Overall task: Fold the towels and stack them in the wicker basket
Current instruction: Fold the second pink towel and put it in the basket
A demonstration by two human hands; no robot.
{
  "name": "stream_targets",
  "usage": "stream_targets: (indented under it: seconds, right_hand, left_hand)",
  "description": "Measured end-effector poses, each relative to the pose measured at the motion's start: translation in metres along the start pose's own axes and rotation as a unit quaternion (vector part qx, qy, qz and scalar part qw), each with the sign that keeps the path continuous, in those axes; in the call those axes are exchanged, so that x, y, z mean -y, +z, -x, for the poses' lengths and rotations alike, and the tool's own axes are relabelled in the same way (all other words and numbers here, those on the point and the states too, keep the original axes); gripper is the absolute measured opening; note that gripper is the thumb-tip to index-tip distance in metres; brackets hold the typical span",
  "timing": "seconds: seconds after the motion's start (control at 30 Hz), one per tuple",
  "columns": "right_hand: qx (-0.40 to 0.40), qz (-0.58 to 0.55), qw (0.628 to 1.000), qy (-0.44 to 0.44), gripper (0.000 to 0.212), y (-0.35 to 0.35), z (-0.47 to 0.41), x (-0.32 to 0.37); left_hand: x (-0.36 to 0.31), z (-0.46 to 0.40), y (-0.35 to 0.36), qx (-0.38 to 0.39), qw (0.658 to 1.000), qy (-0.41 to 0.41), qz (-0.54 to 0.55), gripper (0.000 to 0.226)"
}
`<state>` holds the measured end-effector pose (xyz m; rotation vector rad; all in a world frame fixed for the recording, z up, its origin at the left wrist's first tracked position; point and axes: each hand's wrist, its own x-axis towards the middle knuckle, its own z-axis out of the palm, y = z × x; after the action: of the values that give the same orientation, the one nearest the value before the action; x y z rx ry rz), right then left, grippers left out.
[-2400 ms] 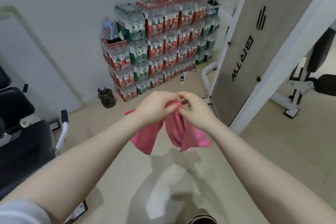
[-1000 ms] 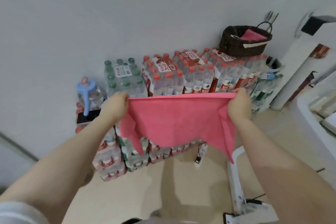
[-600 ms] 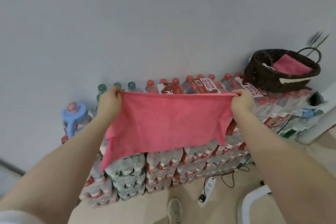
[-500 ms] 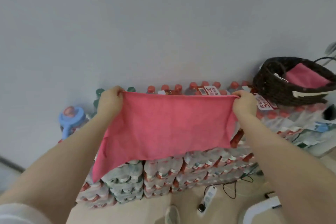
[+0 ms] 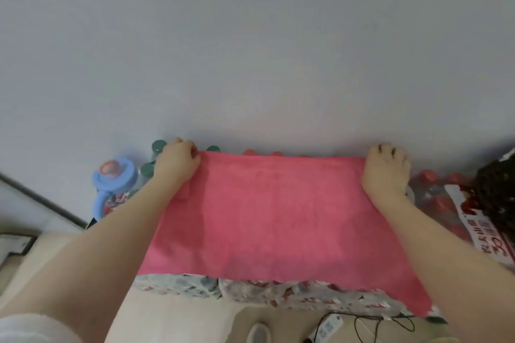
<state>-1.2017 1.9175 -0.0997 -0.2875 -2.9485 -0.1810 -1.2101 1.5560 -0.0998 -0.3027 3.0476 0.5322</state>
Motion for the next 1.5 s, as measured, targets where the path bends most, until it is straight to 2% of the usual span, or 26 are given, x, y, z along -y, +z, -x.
stream_targets:
  seconds: [0.03,0.1,0.2,0.27,0.33,0.43,0.5,0.63,0.77,0.83,0.93,1.0,1.07,1.13,1.2,1.23,1.3,1.33,1.37,1.43,1.5]
  right_hand:
    - [-0.001,-0.016,1.0,-0.025,0.026,0.0,0.003,0.015]
    - [0.003,-0.075,0.987,-0.139,0.032,-0.004,0.016,0.056]
    - [-0.001,-0.16,0.932,-0.326,0.037,-0.016,0.04,0.125]
    - [0.04,-0.19,0.899,-0.392,0.04,-0.024,0.052,0.164]
    - [0.105,-0.194,0.886,-0.408,0.05,-0.026,0.057,0.192]
    - [0.185,-0.152,0.892,-0.384,0.061,-0.021,0.059,0.218]
    - [0.183,-0.145,0.905,-0.356,0.058,-0.016,0.058,0.228]
    - [0.114,-0.17,0.941,-0.268,0.041,-0.013,0.052,0.236]
    - [0.103,-0.176,0.959,-0.197,0.042,-0.007,0.053,0.235]
    - [0.05,-0.185,0.966,-0.176,0.046,-0.004,0.059,0.227]
    - [0.015,-0.195,0.973,-0.123,0.048,-0.003,0.069,0.2]
    - [-0.016,-0.192,0.979,-0.067,0.048,-0.004,0.07,0.169]
    - [-0.036,-0.19,0.981,0.006,0.048,-0.003,0.067,0.132]
    - [-0.059,-0.216,0.97,0.093,0.045,-0.004,0.064,0.09]
    - [-0.039,-0.232,0.953,0.192,0.04,-0.007,0.058,0.051]
    - [-0.01,-0.252,0.933,0.256,0.045,-0.006,0.054,0.03]
    - [0.047,-0.307,0.876,0.369,0.058,-0.003,0.043,-0.008]
    - [0.071,-0.327,0.857,0.391,0.06,-0.002,0.036,-0.024]
    - [0.096,-0.345,0.855,0.374,0.055,0.0,0.029,-0.037]
    - [0.145,-0.36,0.872,0.299,0.028,0.001,0.019,-0.052]
    - [0.144,-0.356,0.891,0.243,0.033,0.006,0.01,-0.06]
  left_hand:
    - [0.001,-0.001,-0.003,0.019,1.0,-0.005,0.002,0.03]
    - [0.004,-0.001,-0.008,0.054,0.998,-0.004,-0.019,0.036]
    - [0.016,0.001,-0.017,0.082,0.994,0.012,-0.078,0.039]
    - [0.026,0.0,-0.024,0.103,0.99,-0.001,-0.1,0.035]
    - [0.038,-0.003,-0.032,0.14,0.984,-0.01,-0.107,0.028]
    - [0.053,-0.017,-0.046,0.188,0.974,0.004,-0.128,0.022]
    - [0.058,-0.029,-0.055,0.186,0.969,0.026,-0.16,0.024]
    - [0.065,-0.049,-0.055,0.066,0.987,0.053,-0.134,0.027]
    - [0.083,-0.051,-0.03,-0.024,0.988,0.093,-0.121,0.024]
    - [0.088,-0.047,-0.016,-0.106,0.981,0.12,-0.106,0.024]
    - [0.06,-0.023,-0.008,-0.173,0.955,0.219,-0.104,0.032]
    - [0.028,-0.002,0.0,-0.146,0.929,0.333,-0.073,0.027]
    - [-0.004,0.015,0.013,-0.061,0.891,0.447,-0.046,0.026]
    - [-0.034,0.029,0.03,0.029,0.86,0.508,-0.043,0.037]
    - [-0.064,0.041,0.043,0.088,0.857,0.505,-0.046,0.058]
    - [-0.079,0.046,0.048,0.103,0.865,0.49,-0.049,0.062]
    - [-0.104,0.054,0.056,0.118,0.888,0.439,-0.067,0.055]
    - [-0.115,0.056,0.061,0.118,0.901,0.411,-0.073,0.053]
    - [-0.125,0.057,0.066,0.12,0.914,0.38,-0.072,0.054]
    - [-0.139,0.058,0.076,0.132,0.933,0.327,-0.073,0.058]
    - [-0.146,0.059,0.087,0.134,0.939,0.302,-0.097,0.063]
